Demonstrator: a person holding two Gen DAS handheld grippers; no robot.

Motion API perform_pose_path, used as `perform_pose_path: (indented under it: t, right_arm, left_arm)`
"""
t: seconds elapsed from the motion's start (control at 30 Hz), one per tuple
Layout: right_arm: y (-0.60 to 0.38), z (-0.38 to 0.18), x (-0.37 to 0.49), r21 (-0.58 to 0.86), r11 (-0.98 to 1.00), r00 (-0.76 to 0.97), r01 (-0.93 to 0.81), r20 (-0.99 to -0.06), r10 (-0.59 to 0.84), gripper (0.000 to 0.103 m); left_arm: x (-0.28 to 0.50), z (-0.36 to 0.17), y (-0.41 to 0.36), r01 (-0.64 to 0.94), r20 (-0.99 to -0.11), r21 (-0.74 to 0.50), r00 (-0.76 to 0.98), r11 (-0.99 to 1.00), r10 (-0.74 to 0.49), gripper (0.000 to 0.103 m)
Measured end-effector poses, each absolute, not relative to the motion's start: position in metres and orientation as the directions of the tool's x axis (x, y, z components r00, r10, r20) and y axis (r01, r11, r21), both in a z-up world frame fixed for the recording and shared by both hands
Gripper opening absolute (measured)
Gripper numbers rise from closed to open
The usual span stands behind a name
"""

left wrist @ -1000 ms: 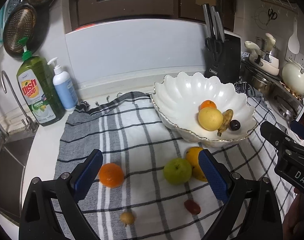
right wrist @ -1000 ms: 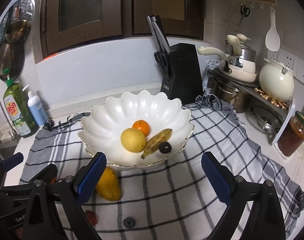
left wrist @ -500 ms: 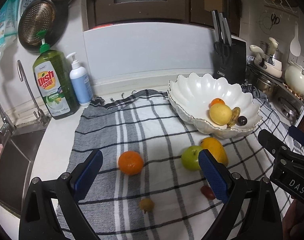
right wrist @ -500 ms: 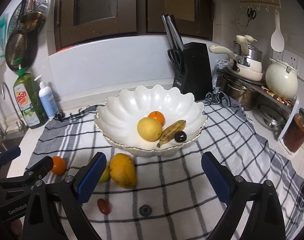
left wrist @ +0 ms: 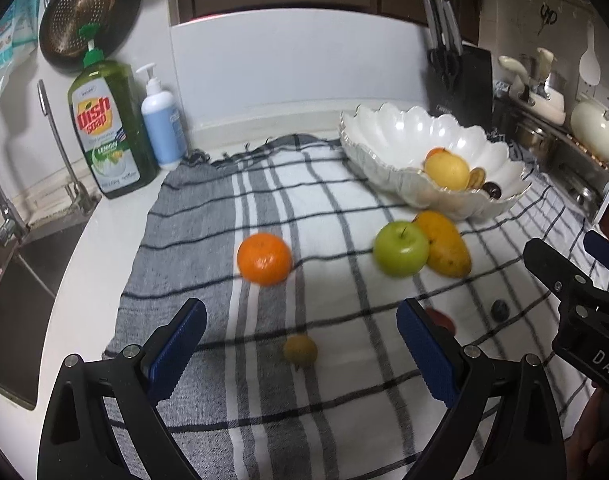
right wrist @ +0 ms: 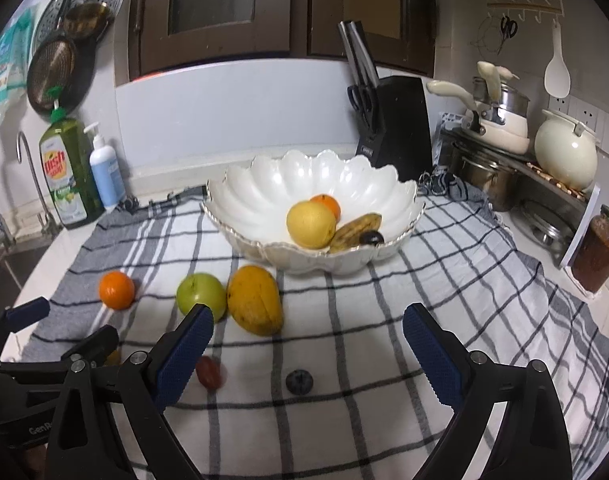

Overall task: Organize fruits
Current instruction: 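Move both open tools back over the loose fruit on the towel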

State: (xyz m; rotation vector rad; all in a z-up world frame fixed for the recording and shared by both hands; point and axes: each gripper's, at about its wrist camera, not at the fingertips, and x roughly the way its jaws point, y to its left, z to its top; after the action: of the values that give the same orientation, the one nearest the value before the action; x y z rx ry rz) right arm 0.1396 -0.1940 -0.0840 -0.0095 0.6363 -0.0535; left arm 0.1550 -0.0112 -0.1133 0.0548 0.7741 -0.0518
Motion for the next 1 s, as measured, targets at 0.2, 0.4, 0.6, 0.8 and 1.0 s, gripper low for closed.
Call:
perform_pose_path:
  t: [0.2,0.4,0.6,0.8,1.0]
  right_arm:
    - [-0.19,-0.099,0.137,-0.031,0.999,0.792,0.031,-0.609,-0.043,0.094]
    - [-0.187,-0.116,0.14,-0.033,0.999,0.765,0.011,-0.643,-0.03,0.078]
    - [-0.193,-0.134,0.144,-0.022,1.0,0.726,0.015,-0.687,-0.026,0.065]
    - [-0.193,-0.143,0.149,-0.014,1.0,0.698,0.009,-0.716,-0.017,0.053]
    - [-0.194,-0.146,0.152,-0.007,1.0,0.687,0.015,-0.726,-0.015,0.038]
  left_arm:
    - [0.15,-0.126,-0.007,0.042,-0.701,0.056,0.714,0.998,0.009,0.097]
    - [0.15,-0.14,-0.004,0.028,-0.724,0.056,0.69,0.998,0.021,0.088]
    - [0.153,-0.148,-0.006,0.037,-0.74,0.061,0.672,0.997,0.02,0.083]
    - [0.156,-0.153,-0.006,0.039,-0.754,0.055,0.656,0.998,0.016,0.073]
    - [0.157,-0.155,-0.007,0.049,-0.759,0.052,0.651,0.997,0.008,0.068]
